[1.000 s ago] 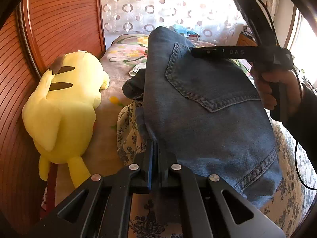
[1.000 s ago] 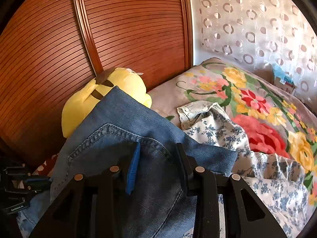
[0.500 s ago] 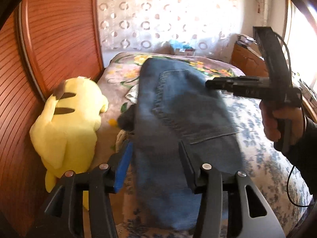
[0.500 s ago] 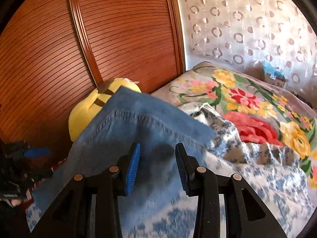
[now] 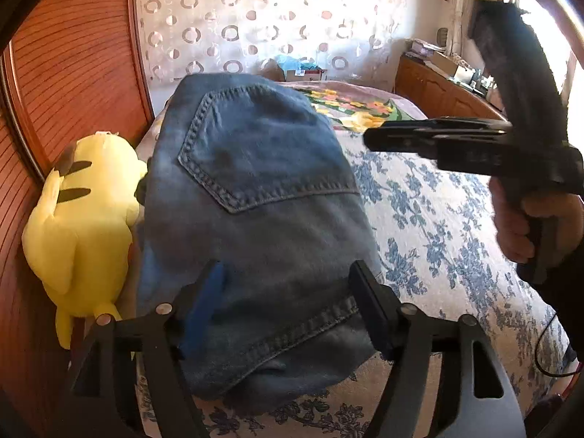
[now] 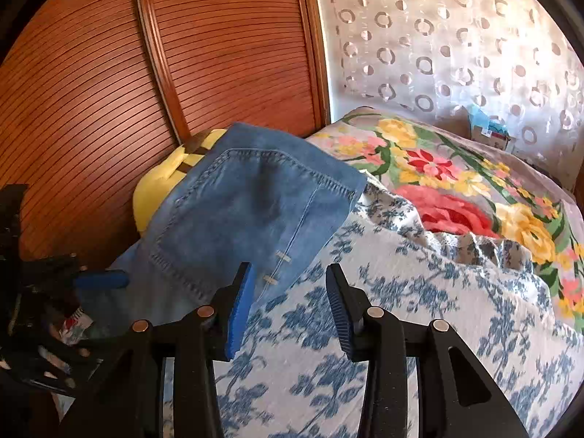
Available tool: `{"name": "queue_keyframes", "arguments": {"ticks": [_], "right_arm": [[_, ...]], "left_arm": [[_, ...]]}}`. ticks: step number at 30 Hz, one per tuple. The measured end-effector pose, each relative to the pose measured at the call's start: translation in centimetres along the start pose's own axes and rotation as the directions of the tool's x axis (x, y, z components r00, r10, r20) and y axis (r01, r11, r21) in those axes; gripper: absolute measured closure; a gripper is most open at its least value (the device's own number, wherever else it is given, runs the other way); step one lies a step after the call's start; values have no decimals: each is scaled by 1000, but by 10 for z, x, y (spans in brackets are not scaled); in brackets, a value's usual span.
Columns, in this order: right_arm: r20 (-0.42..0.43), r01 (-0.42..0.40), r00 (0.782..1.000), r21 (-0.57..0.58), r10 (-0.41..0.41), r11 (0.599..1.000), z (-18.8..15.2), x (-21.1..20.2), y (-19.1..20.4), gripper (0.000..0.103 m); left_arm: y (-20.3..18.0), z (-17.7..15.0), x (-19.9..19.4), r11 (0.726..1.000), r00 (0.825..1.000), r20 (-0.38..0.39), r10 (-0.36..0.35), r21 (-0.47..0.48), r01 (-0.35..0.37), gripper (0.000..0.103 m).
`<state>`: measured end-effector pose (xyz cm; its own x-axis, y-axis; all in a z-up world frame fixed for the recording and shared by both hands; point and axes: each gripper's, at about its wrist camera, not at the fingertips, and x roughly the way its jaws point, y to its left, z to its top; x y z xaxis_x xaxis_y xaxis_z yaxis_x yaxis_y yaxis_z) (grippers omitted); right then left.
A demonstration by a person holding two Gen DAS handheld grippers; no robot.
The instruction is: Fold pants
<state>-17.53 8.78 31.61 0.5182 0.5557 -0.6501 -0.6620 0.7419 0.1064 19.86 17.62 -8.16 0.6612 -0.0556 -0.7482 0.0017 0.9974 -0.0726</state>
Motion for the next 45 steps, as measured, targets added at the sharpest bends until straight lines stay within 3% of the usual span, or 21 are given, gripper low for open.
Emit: {"name": "queue_keyframes", "arguments": {"ticks": [15,22,24,28,37,45], "right_arm": [[11,52,999,38,-52,998,-40,-58,12,56],[21,92,995,88,-94,992,-69,-96,16,56],[30,103,994,98,-106,990,-75,-109,17,56],[57,132,989,110,-139,985,-89,-139,21,56],[147,214,960,154,-237,965,-124,-217,36,40],[181,318,917,208,-356,925,-153,-273,43,38]], "left_arm": [[-4,-7,3,999,999,11,45,-9,-45,31],[-25,-4,-18,1000,999,50,0,-2,0,31],[-36,-3,-27,1000,997,76,-2,10,1,22],[-57,-3,-46,999,991,130,-15,32,10,18],[-104,-9,-86,996,976,215,-26,85,8,16],[-138,-17,-111,994,968,249,-18,113,-11,16]]}}
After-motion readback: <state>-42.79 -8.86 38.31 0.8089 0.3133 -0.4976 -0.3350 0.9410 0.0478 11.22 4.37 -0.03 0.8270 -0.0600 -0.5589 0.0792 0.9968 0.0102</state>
